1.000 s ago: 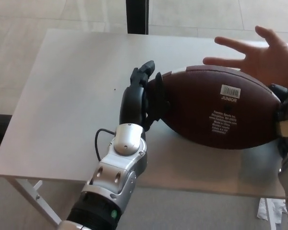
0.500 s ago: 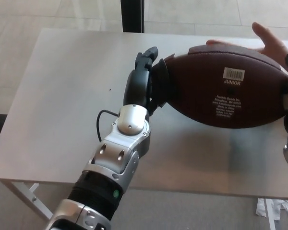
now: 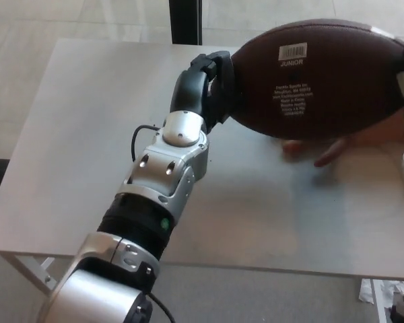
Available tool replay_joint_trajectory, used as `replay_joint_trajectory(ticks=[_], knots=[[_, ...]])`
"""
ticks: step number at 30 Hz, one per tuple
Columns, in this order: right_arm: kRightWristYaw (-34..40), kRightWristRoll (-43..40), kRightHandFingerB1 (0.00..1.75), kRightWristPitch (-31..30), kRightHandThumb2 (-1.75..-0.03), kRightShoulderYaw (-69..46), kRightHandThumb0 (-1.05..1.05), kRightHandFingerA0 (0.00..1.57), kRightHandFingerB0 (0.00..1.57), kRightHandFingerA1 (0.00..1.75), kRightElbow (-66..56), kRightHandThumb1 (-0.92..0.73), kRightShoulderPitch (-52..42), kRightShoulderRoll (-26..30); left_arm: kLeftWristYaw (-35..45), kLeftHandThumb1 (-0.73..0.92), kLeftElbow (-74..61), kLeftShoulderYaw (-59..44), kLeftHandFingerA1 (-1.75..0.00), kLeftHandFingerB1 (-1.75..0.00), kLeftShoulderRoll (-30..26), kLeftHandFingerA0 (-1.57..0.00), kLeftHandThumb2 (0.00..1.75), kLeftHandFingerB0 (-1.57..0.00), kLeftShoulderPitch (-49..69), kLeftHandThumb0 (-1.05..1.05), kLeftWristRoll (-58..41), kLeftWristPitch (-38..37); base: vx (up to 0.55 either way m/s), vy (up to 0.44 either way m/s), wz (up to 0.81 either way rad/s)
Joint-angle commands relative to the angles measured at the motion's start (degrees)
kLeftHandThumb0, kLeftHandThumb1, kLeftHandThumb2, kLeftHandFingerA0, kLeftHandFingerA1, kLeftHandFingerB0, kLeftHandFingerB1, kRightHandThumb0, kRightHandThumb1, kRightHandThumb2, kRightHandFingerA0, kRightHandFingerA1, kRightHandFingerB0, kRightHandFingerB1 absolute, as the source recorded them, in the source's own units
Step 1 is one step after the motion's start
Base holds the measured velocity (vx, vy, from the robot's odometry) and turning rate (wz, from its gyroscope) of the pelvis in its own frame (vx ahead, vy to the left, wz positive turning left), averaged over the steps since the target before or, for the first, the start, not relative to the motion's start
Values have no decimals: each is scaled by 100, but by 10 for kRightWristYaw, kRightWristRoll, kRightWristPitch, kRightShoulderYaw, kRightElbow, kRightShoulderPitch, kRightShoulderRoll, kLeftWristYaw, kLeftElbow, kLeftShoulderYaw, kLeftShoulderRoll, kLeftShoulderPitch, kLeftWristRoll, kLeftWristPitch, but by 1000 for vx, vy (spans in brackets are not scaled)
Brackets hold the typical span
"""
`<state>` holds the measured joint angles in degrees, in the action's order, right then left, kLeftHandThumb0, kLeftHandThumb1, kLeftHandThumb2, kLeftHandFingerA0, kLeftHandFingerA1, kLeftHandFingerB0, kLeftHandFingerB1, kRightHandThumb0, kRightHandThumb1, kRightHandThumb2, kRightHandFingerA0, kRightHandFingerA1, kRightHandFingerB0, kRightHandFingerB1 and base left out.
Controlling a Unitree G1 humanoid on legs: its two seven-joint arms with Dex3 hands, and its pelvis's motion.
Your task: The robot uses both its hands to grab the left and right ends of a football kept in the middle of the desk infront of it, lifts it up and places it in the palm of a person
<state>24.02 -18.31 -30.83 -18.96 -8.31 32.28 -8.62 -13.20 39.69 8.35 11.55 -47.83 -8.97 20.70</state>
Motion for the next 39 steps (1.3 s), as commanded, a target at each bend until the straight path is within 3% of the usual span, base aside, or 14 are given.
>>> replay_joint_trajectory(ticks=[1,2,4,9,17,18,20,21,23,24,31,35,36,39], knots=[[8,-108,52,-113,-94,-7,-60,53,37,67,17,-56,155,-35,190,78,6,91,-83,-49,-1,-74,63,-59,-151,-56,55,-21,0,0,0],[6,-107,38,-113,-62,-7,-58,59,48,63,21,-73,161,-32,190,81,9,94,-83,-49,-4,-81,64,-61,-158,-57,59,-13,0,0,0],[4,-109,40,-124,-62,-26,-59,68,50,71,57,-73,209,-18,191,53,33,86,-92,-46,-15,-88,56,-50,-210,-47,55,34,0,0,0],[8,-112,40,-112,-61,-53,-60,58,48,69,102,-72,250,-12,168,85,67,30,-77,-44,-7,-50,65,-43,-250,-51,6,95,0,0,0],[59,-95,40,-83,-63,-98,-51,56,40,67,193,-78,291,-9,230,87,133,94,-79,-54,-28,-59,65,-47,-306,-51,65,157,0,0,0],[58,-99,40,-71,-63,-113,-49,54,40,65,212,-80,284,-5,267,68,143,136,-96,-69,-32,-73,109,-48,-305,-48,93,134,0,0,0],[69,-97,41,-60,-64,-129,-50,47,40,64,242,-80,277,-2,313,79,172,173,-96,-61,-29,-63,63,-51,-308,-51,111,125,0,0,0],[79,-93,42,-51,-64,-139,-53,43,36,62,262,-77,268,1,286,74,181,167,-92,-70,-13,-74,115,-50,-294,-53,105,126,0,0,0],[92,-86,54,-40,-101,-146,-50,44,29,67,282,-62,264,-1,296,69,206,170,-95,-68,-2,-74,110,-48,-298,-48,100,146,0,0,0],[91,-83,42,-31,-64,-150,-52,44,36,62,294,-78,258,2,307,85,213,175,-106,-62,2,-71,65,-52,-292,-51,100,134,0,0,0],[74,-66,53,38,-103,-164,-53,41,27,65,333,-65,199,3,307,88,210,215,-70,-44,21,-53,66,-46,-223,-57,111,68,0,0,0],[74,-66,42,46,-65,-164,-52,41,39,58,337,-84,188,0,317,86,212,237,-83,-48,19,-55,65,-48,-216,-56,125,64,0,0,2],[68,-59,42,40,-64,-159,-55,54,44,62,331,-82,173,11,306,70,217,237,-99,-58,25,-72,110,-33,-214,-57,125,75,0,0,0],[38,-55,41,59,-64,-147,-54,55,41,67,328,-82,149,19,310,92,214,260,-89,-37,15,-64,69,-30,-207,-60,145,55,0,0,0]])
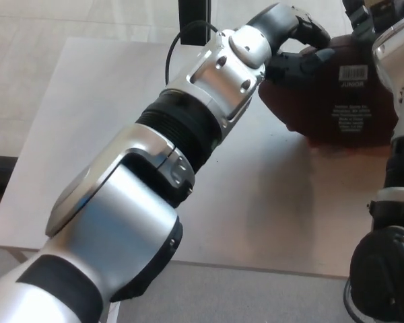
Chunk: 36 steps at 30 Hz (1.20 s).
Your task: The robot uses both its hands to grab the left and right ends of a football kept in the middle of the desk infront of it, lifts it up and places it in the palm of a person
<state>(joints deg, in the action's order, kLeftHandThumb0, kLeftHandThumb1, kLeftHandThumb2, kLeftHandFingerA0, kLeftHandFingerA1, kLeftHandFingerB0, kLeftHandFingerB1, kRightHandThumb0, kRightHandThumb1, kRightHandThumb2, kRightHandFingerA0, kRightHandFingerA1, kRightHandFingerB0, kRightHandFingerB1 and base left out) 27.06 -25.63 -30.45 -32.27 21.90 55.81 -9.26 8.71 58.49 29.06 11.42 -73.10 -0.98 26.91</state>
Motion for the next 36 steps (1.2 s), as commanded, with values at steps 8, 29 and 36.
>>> replay_joint_trajectory(ticks=[8,29,36], knots=[[6,8,42,59,-63,-4,-55,62,51,60,12,-78,-99,38,88,91,24,42,-80,-33,10,-71,67,-31,57,-64,72,-32,0,0,0],[-158,-145,36,-171,-63,5,-66,55,45,53,-360,-78,-158,294,115,82,-518,-162,-80,-44,-296,-86,64,-32,367,-49,16,13,0,0,0],[-231,-297,36,-219,-65,-138,-68,61,47,48,-453,-80,-254,417,86,66,-648,-391,-80,-51,-285,-74,96,-23,509,-57,-95,37,0,0,0]])
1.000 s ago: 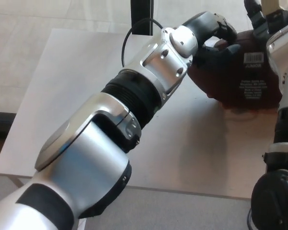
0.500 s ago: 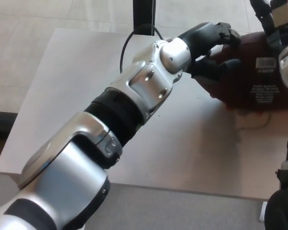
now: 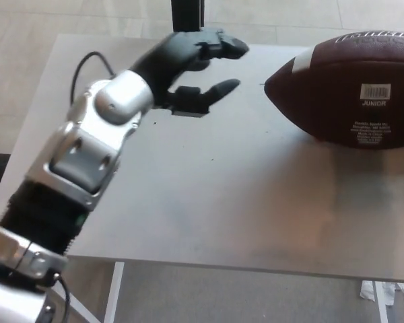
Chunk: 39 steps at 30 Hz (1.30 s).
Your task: The robot uses both its hands to grab the left and right ends of a football kept in the middle of the desk infront of it, lifts it up and places it in the palm of a person
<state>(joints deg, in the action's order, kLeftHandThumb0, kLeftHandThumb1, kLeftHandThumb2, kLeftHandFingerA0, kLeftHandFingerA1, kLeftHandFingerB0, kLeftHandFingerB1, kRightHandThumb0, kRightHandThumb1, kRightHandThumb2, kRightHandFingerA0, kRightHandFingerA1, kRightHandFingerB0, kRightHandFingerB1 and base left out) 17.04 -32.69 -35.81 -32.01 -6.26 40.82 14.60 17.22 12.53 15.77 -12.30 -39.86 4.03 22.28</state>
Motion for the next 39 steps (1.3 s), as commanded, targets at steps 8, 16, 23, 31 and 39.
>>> replay_joint_trajectory(ticks=[8,16,23,31,39], knots=[[-213,-283,37,-147,-64,-378,-70,70,56,50,-252,-77,-358,217,30,83,-315,-493,-74,-38,-52,-63,65,-25,352,-67,-245,100,0,0,0],[-278,-237,37,-50,-62,-542,-74,66,50,51,-161,-70,-577,129,46,82,-314,-674,-58,-35,-17,-76,65,-38,563,-66,-269,11,0,0,0],[-234,-183,38,23,-63,-582,-67,62,40,61,-42,-76,-632,90,61,85,-161,-812,-49,-35,-13,-73,66,-42,665,-63,-307,-90,0,0,0],[-72,-155,26,-13,-97,-569,-62,27,0,68,160,-63,-525,195,35,85,-28,-881,-47,-35,-71,-62,66,-34,639,-67,-322,-114,0,0,0],[93,-36,158,98,-61,-492,-51,65,39,175,326,-83,-385,228,-9,66,77,-826,-55,-46,-67,-38,97,-20,612,-66,-243,-114,0,0,0]])
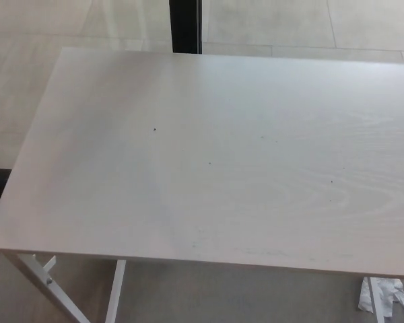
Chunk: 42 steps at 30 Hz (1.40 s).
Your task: The robot uses both its hands to grab the left and right ends of a football kept in the middle of the desk infront of it, lifts it up and places it in the palm of a person
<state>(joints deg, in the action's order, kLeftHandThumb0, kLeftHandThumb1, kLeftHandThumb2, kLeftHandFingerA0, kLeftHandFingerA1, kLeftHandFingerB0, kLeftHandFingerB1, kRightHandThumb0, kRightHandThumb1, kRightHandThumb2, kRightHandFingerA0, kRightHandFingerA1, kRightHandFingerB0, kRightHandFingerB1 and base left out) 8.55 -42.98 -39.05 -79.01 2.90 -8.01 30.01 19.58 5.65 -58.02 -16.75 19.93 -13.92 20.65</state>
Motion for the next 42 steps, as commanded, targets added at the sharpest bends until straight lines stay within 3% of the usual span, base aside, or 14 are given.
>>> replay_joint_trajectory(ticks=[1,2,3,4,11,33,42], knots=[[177,67,158,129,-61,-24,-51,65,39,175,235,-83,100,76,-29,66,146,-91,-55,-46,-24,-38,97,-20,17,-66,-65,-98,0,0,0],[166,70,91,144,-105,-26,-55,108,58,134,243,-66,81,46,-20,64,220,-73,-54,-46,-7,-35,95,-17,24,-67,-53,-126,0,0,0],[169,97,104,160,-64,-5,-51,99,57,175,258,-80,64,30,-21,64,250,-62,-54,-46,-3,-37,96,-17,35,-68,-39,-144,0,0,0],[165,99,82,169,-62,-4,-50,93,43,175,322,-74,41,37,-26,65,270,-52,-54,-47,-2,-38,96,-18,41,-67,-29,-141,0,0,0],[155,91,82,178,-62,-15,-50,93,43,175,362,-74,8,66,-14,65,281,-40,-54,-47,-5,-38,96,-18,59,-67,-36,-156,0,0,0],[177,73,82,259,-62,34,-50,93,43,175,477,-74,84,120,-59,65,299,7,-54,-47,-14,-38,96,-18,-6,-67,-57,-186,0,0,0],[153,49,82,266,-62,21,-50,93,43,175,499,-74,23,126,-45,65,294,19,-54,-47,-19,-38,96,-18,33,-67,-74,-199,0,0,0]])
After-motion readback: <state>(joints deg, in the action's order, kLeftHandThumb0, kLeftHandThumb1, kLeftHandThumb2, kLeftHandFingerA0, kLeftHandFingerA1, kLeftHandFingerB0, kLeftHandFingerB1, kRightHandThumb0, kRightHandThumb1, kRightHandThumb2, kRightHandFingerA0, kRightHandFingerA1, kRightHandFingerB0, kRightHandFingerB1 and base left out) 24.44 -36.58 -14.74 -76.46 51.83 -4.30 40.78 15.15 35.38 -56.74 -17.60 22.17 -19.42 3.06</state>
